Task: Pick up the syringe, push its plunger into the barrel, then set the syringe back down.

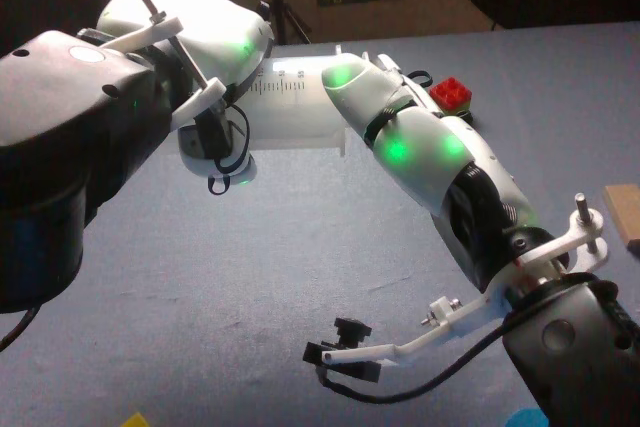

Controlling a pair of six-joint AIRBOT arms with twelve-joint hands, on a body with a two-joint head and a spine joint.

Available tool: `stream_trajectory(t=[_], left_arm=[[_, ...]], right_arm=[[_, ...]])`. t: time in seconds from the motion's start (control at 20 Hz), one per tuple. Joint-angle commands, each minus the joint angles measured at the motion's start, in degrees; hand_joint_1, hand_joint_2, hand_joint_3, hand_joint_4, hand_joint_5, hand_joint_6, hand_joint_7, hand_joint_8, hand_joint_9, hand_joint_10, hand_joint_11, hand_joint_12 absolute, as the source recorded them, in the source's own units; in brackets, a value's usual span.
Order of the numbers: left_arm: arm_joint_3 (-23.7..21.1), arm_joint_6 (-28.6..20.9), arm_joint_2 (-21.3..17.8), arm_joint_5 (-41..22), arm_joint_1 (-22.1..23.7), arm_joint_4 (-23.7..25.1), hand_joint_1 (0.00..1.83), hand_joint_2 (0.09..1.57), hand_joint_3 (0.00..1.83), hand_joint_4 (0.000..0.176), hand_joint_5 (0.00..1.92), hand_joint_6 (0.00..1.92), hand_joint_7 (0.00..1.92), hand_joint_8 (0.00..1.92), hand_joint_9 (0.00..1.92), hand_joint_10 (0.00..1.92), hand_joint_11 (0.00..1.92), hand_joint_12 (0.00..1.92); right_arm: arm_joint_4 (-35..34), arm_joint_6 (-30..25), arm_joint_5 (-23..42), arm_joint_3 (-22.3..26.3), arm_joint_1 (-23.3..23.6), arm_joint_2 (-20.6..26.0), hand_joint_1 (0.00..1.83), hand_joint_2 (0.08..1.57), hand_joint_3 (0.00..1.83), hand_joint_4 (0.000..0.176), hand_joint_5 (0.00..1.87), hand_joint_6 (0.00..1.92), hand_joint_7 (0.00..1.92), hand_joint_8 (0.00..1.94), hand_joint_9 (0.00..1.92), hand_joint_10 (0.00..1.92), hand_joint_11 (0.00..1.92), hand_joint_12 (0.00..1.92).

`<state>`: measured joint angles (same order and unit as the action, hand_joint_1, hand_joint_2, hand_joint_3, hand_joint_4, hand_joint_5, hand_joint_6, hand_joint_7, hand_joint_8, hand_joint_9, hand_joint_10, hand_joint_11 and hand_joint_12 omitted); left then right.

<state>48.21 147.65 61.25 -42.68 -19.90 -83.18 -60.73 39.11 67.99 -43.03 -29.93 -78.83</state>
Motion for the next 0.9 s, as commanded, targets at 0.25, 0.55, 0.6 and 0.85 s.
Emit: stream_trajectory(t=[0.25, 0.55, 0.6, 0.85], left_arm=[[-0.60, -1.44, 0.87, 1.78, 1.76, 6.17, 1.47, 1.15, 0.01, 0.000, 0.89, 0.89, 0.79, 1.25, 0.84, 1.32, 0.81, 1.53], [-1.09, -1.44, 0.84, 1.47, 1.29, 6.17, 1.37, 1.16, 0.00, 0.000, 0.91, 0.92, 0.80, 1.28, 0.83, 1.42, 0.81, 1.34], [-1.17, -1.44, 0.85, 1.47, 1.19, 6.18, 1.37, 1.16, 0.00, 0.000, 0.91, 0.92, 0.80, 1.28, 0.84, 1.42, 0.81, 1.35], [-1.70, -1.44, 0.87, 1.16, 0.16, 6.18, 1.36, 1.17, 0.00, 0.000, 0.90, 0.92, 0.79, 1.30, 0.82, 1.44, 0.80, 1.38]], right_arm=[[13.53, 2.11, -2.55, 1.30, 0.64, -0.15, 0.02, 1.10, 0.00, 0.000, 0.11, 0.00, 0.12, 0.00, 0.11, 0.00, 0.00, 0.38], [14.95, 2.64, 1.98, 4.87, 0.02, 8.50, 0.03, 1.09, 0.00, 0.000, 0.12, 0.00, 0.13, 0.00, 0.12, 0.00, 0.00, 0.35], [14.98, 2.63, 2.20, 5.54, -0.08, 9.83, 0.05, 1.09, 0.00, 0.000, 0.14, 0.00, 0.14, 0.00, 0.13, 0.00, 0.00, 0.39], [17.13, 2.25, 5.40, 7.56, -2.79, 17.53, 0.05, 1.09, 0.00, 0.000, 0.13, 0.00, 0.13, 0.00, 0.12, 0.00, 0.00, 0.39]])
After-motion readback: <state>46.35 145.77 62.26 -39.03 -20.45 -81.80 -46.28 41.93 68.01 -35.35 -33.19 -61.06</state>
